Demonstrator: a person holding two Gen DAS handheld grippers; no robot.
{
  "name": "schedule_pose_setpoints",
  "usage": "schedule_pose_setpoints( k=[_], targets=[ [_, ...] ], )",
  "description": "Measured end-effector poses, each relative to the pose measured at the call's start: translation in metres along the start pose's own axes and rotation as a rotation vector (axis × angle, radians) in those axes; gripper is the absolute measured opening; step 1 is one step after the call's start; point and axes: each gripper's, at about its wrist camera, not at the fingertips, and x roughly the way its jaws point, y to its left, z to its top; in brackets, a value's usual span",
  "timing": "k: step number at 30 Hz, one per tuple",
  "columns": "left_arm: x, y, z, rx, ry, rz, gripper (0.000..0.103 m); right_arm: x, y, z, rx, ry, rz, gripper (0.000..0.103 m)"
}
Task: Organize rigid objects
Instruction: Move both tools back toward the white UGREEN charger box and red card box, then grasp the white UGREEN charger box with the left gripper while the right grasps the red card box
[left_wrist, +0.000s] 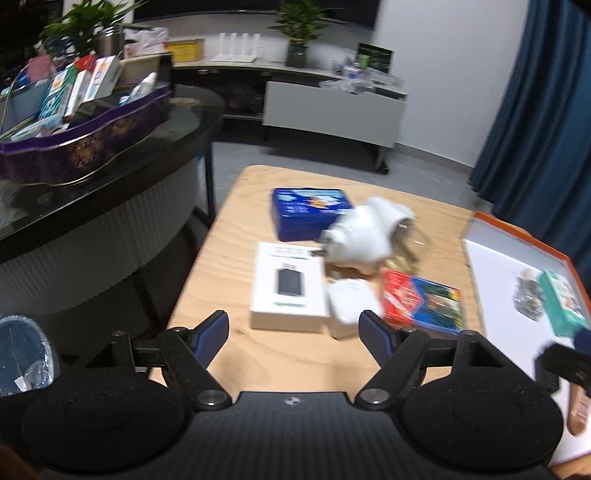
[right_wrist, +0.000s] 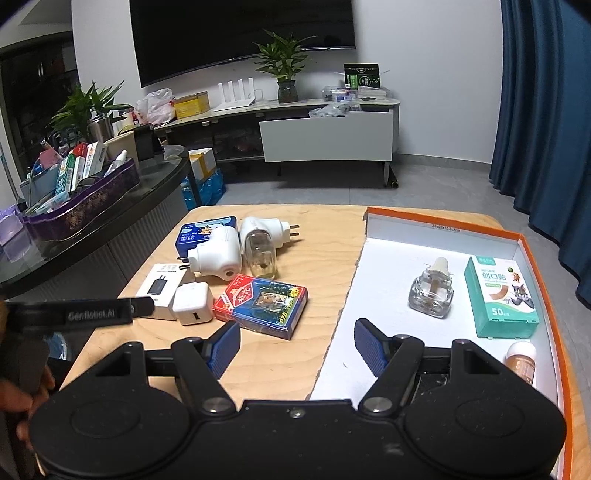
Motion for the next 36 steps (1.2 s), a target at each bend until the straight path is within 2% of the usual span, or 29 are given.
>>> schedule_pose_setpoints(
  k=[8, 10, 17, 20, 21, 24, 27, 29, 33, 36],
  targets=[
    [0.036, 0.006, 0.010, 0.054, 0.031, 0.013, 0.079, 0.003, -0.004, -0.003, -0.007, 0.008, -0.012, 0.081],
    [0.041, 0.006, 0.008, 0.073, 0.034, 0.016, 0.082, 0.005, -0.006, -0.003, -0.005, 0.010, -0.019, 0.081],
    [0.059, 0.005, 0.013, 0.109, 0.047, 0.021, 0.081, 0.014, -0.012, -0.004, -0.005, 0.030, -0.026, 0.081],
    [0.065, 0.004, 0.015, 0.121, 0.043, 0.005, 0.073, 0.019, -0.013, -0.005, -0.022, 0.035, -0.001, 0.081],
    [0.066, 0.003, 0.016, 0.123, 0.040, -0.005, 0.062, 0.022, -0.012, -0.004, -0.035, 0.037, 0.010, 0.081],
    [0.066, 0.006, 0.016, 0.121, 0.037, -0.021, 0.060, 0.032, -0.007, 0.000, -0.101, 0.049, 0.064, 0.081],
    [0.061, 0.010, 0.015, 0.111, 0.043, -0.040, 0.060, 0.048, -0.003, 0.009, -0.167, 0.088, 0.183, 0.082],
    [0.054, 0.012, 0.015, 0.111, 0.028, -0.043, 0.060, 0.062, 0.004, 0.016, -0.239, 0.118, 0.230, 0.083],
    [0.037, 0.020, 0.015, 0.099, 0.000, -0.048, 0.060, 0.098, 0.018, 0.030, -0.382, 0.184, 0.285, 0.083],
    [0.027, 0.028, 0.013, 0.075, -0.002, -0.060, 0.060, 0.124, 0.027, 0.041, -0.493, 0.205, 0.277, 0.083]
  ],
)
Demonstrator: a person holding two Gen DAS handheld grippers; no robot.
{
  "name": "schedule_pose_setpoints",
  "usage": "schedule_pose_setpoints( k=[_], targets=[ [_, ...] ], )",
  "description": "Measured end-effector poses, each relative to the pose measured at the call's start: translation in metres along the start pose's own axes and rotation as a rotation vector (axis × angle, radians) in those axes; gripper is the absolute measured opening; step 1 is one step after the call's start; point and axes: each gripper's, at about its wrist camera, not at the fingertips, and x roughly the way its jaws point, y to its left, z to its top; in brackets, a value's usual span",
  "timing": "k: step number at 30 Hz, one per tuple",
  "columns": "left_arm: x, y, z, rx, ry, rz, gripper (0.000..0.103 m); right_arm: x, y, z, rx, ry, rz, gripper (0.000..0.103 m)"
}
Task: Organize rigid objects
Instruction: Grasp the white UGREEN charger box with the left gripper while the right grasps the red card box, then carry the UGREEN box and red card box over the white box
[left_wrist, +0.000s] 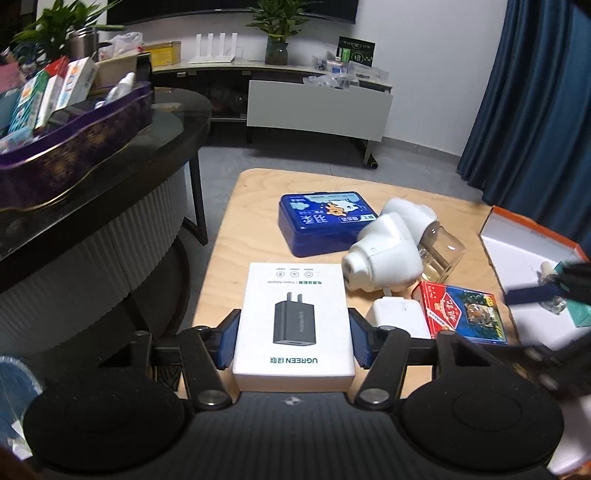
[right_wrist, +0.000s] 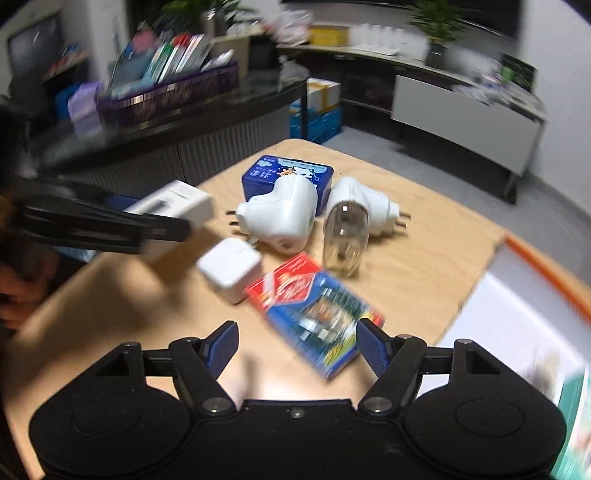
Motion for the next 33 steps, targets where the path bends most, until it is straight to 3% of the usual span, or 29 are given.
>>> schedule_pose_setpoints(
  k=[5, 7, 10, 12, 17, 23, 33],
  targets=[
    [-0.008, 0.003, -0.003, -0.008, -0.009, -0.016, 0.060, 0.030, -0.009, 0.016, -0.072, 0.075, 0.056, 0.086],
    [-0.009, 0.002, -0.003, -0.010, -0.011, -0.023, 0.060, 0.040, -0.012, 0.018, -0.058, 0.110, 0.071, 0.086],
    [-0.010, 0.001, -0.004, -0.016, -0.017, -0.033, 0.060, 0.042, -0.019, 0.016, 0.051, 0.093, 0.094, 0.085],
    [-0.011, -0.001, -0.004, -0.018, -0.019, -0.043, 0.060, 0.037, -0.016, 0.012, 0.107, 0.070, 0.046, 0.073],
    [-0.017, -0.010, -0.007, -0.030, -0.035, -0.060, 0.060, 0.016, -0.002, -0.010, 0.255, 0.039, -0.061, 0.072],
    [-0.031, -0.033, -0.012, -0.005, -0.062, -0.093, 0.060, -0.047, 0.007, -0.037, 0.418, -0.079, -0.165, 0.072],
    [-0.057, -0.122, -0.005, 0.148, -0.104, -0.283, 0.060, -0.177, -0.013, -0.109, 0.625, -0.245, -0.472, 0.072]
  ],
)
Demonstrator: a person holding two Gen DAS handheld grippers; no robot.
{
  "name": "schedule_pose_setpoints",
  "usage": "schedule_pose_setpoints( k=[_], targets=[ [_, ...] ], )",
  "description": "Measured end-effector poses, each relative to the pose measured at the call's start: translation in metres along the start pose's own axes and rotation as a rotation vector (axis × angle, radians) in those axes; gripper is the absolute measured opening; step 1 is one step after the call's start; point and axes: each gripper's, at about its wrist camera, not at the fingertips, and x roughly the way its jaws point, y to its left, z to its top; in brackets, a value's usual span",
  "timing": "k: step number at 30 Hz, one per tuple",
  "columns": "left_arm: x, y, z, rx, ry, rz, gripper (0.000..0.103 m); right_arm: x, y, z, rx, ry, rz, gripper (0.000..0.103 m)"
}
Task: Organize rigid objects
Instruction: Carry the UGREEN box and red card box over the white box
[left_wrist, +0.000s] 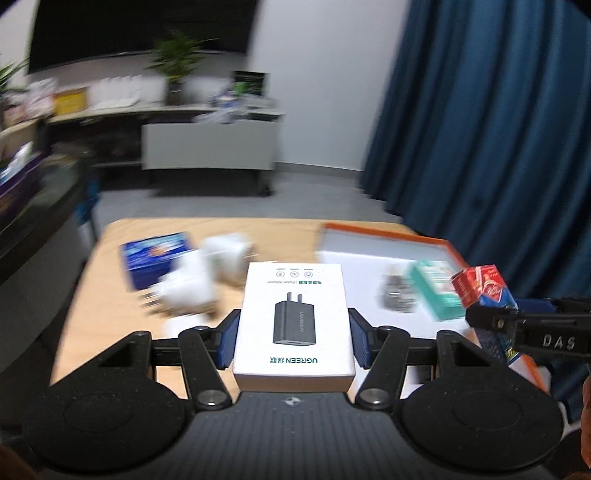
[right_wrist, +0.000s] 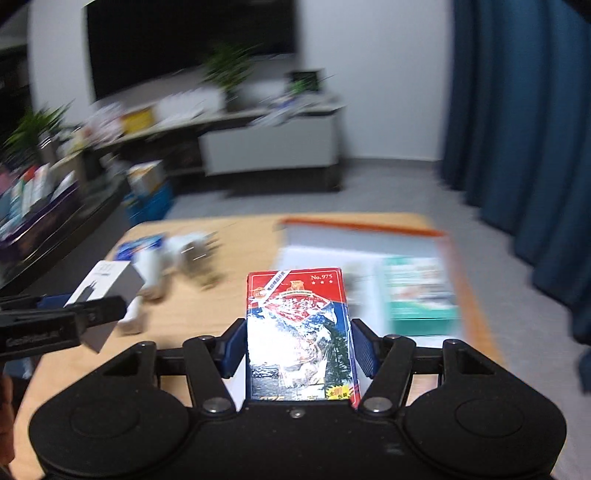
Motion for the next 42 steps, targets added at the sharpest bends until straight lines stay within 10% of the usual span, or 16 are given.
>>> schedule_pose_setpoints(
  k=[11, 42],
  targets=[
    [0.000, -0.075, -0.003, 0.030, -0.041, -0.089, 0.060, -0.049, -0.049, -0.022, 0.105, -0.096, -0.080, 0.072],
    [-0.026, -0.101, -0.034, 0.072, -0.035, 0.019, 0.060, -0.064, -0.050, -0.054, 0.084, -0.131, -0.063, 0.072]
  ],
)
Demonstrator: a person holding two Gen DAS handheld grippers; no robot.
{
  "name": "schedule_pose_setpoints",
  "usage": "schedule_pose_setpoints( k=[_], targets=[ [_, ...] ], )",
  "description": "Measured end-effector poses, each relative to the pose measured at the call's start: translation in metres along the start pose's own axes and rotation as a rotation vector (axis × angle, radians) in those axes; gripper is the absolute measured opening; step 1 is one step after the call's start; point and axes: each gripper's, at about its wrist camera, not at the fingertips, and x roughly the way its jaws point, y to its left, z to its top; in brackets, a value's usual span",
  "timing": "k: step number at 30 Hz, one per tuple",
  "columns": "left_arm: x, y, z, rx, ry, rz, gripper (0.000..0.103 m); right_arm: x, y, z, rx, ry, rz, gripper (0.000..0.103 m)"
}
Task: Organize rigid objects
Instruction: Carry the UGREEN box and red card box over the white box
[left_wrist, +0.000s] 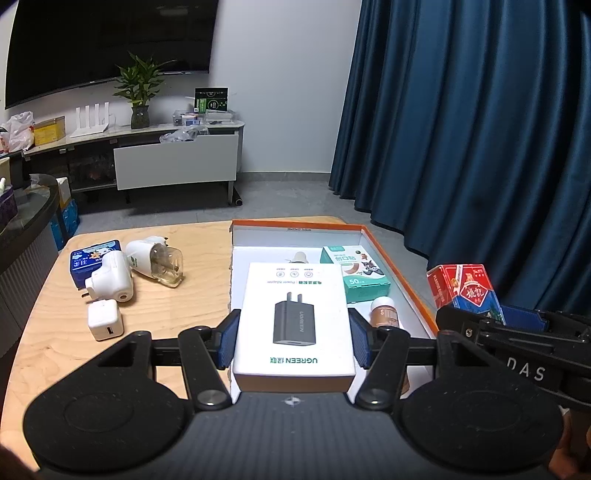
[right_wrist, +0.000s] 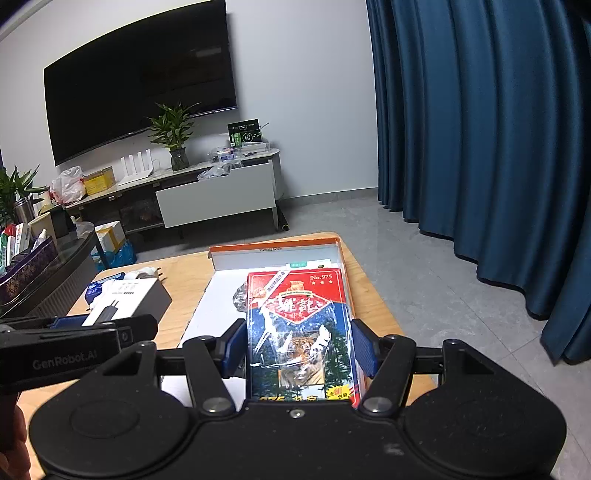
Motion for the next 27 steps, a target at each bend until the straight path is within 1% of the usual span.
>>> schedule_pose_setpoints(
  k=[27],
  targets=[
    [0.004, 0.001, -0.004, -0.021, 0.018, 0.004, 0.060, 0.013, -0.001, -0.003, -0.017, 0.033, 0.008, 0.072]
  ],
)
